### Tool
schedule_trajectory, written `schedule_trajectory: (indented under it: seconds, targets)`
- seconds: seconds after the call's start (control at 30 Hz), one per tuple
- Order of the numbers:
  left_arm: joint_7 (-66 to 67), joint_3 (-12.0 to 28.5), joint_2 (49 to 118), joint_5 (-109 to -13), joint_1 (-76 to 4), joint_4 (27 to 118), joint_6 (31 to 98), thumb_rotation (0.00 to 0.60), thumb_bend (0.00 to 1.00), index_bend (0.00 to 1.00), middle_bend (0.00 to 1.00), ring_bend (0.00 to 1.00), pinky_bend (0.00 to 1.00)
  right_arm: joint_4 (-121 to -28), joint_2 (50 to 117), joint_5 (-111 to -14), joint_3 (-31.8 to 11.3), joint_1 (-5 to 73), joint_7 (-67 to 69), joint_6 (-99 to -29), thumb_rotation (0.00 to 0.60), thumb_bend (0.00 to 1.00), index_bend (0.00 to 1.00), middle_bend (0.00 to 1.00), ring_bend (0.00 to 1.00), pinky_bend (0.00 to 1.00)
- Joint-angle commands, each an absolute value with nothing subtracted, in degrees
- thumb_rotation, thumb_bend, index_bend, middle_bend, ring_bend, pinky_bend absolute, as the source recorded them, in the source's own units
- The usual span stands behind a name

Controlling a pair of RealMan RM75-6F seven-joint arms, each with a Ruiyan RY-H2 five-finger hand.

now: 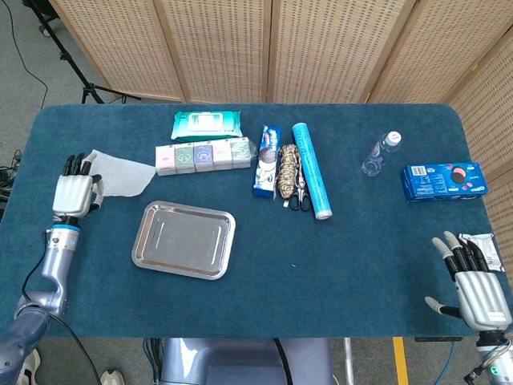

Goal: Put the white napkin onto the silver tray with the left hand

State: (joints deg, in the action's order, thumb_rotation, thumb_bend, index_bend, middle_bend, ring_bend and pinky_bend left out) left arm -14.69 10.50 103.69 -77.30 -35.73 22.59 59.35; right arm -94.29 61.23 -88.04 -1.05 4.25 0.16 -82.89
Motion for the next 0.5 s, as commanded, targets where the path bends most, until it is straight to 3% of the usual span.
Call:
schedule_trajectory:
  seconds: [0.03, 0.23, 0.5]
  targets:
    - [-12.94, 11.06, 102.37, -77.03, -35.36, 25.79, 61.38, 0.600, 0.44, 0.83, 0.15, 0.00, 0.00, -94.30, 61.21, -88.07, -1.05, 4.18, 0.21, -83.00, 0.600, 0.00, 0.04, 0.00, 0.00, 0.00]
    - [-9.44, 12.27, 100.01, -76.63, -35.15, 32.52, 65.07, 0.600, 0.45, 0.85, 0.15, 0.00, 0.00, -94.42, 61.11, -88.27, -0.98, 3.99, 0.23, -83.33, 0.600, 0.00, 0.04, 0.00, 0.00, 0.00]
    - [-0.27, 14.03, 92.90, -76.17, -33.96, 52.97, 70.77, 0.600, 0.45, 0.87, 0.15, 0.00, 0.00, -94.45, 60.86, -89.10, -0.75, 3.53, 0.70, -84.31, 0.600, 0.00, 0.04, 0.00, 0.00, 0.00]
